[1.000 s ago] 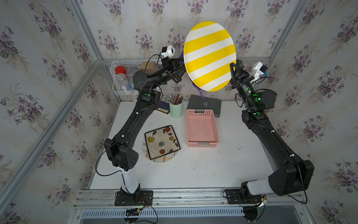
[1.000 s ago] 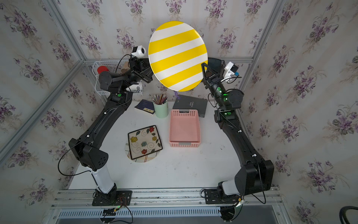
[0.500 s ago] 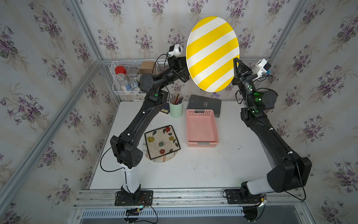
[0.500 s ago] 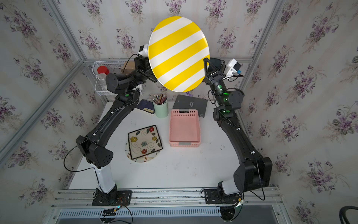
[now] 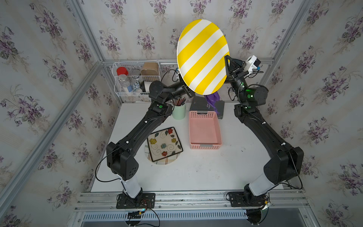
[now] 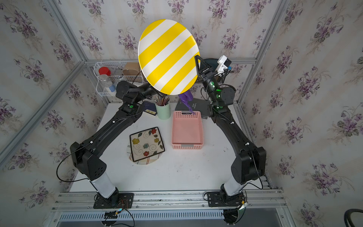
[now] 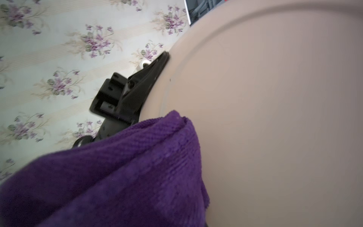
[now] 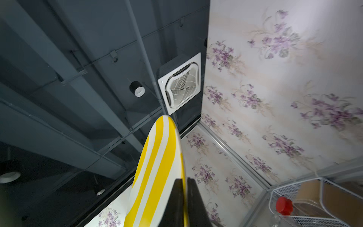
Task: Wipe the wet plate dry
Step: Wipe the plate with towel.
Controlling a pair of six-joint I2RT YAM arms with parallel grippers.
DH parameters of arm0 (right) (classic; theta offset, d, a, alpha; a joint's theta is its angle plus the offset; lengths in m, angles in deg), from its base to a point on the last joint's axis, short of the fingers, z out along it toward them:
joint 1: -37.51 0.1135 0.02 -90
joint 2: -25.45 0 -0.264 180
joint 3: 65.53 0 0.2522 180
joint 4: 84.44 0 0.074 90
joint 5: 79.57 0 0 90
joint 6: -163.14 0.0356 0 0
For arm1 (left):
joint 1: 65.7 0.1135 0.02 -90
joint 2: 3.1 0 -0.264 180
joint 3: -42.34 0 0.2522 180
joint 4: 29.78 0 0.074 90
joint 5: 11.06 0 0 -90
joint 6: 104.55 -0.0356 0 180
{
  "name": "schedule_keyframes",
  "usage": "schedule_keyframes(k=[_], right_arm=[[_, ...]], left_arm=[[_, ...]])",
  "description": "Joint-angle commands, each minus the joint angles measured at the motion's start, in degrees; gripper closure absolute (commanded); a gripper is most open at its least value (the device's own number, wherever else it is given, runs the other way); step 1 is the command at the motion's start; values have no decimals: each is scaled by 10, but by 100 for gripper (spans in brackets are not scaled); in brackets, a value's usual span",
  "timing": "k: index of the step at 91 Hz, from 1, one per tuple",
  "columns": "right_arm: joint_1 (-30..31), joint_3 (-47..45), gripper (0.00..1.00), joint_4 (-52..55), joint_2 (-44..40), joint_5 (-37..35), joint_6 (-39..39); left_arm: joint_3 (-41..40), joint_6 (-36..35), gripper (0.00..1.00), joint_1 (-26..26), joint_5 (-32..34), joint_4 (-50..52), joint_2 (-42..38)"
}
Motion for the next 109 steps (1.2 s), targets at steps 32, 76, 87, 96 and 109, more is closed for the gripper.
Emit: schedule_keyframes(k=[32, 76, 87, 96, 109], right_arm=[[33, -118, 100, 343, -130, -78, -255], [127, -83, 100, 270, -108, -75, -222], [125, -56, 100, 270, -97, -63, -220], [101, -67, 100, 271, -112, -68, -218], [124, -67, 100, 293, -108, -48, -246]], left_arm=[[132, -711, 100, 29, 220, 820, -173], [223, -771, 100, -20, 180, 898, -8], [254, -780, 100, -51, 151, 921, 28], [242, -777, 100, -14, 271, 948, 0], [186, -719, 100, 57, 270, 869, -43]])
